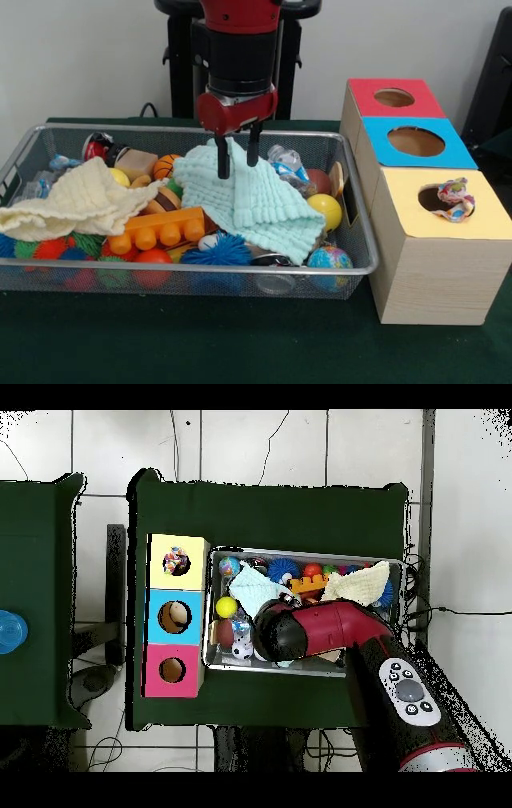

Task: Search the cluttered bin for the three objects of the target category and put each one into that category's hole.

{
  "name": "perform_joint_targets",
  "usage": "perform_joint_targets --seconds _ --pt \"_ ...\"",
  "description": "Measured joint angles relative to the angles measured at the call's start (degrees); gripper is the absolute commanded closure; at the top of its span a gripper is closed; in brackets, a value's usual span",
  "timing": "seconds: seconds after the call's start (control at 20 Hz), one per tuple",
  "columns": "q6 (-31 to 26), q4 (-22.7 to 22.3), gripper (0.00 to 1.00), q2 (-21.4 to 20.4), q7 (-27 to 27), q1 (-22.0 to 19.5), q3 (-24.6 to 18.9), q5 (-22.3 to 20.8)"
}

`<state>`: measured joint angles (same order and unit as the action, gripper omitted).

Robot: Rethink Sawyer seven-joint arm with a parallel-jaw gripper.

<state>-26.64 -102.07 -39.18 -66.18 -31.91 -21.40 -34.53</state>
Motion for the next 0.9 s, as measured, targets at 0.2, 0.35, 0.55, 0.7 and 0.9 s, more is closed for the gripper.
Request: perform_joint_targets --seconds 0.2,0.35,0.55,0.7,0.9 --pt "2.5 0.0 0.0 1.7 0.0 0.7 1.6 0.0" --pt "5.6 0.0 1.0 3.3 0.0 1.1 2.5 0.0" --pt "6.8 0.0 1.0 3.9 0.0 1.1 2.6 0.1" --pt "6.9 0.0 1.0 3.9 0.0 1.1 2.7 0.2" --pt "6.9 0.0 1.0 3.2 0.0 0.9 2.7 0.9"
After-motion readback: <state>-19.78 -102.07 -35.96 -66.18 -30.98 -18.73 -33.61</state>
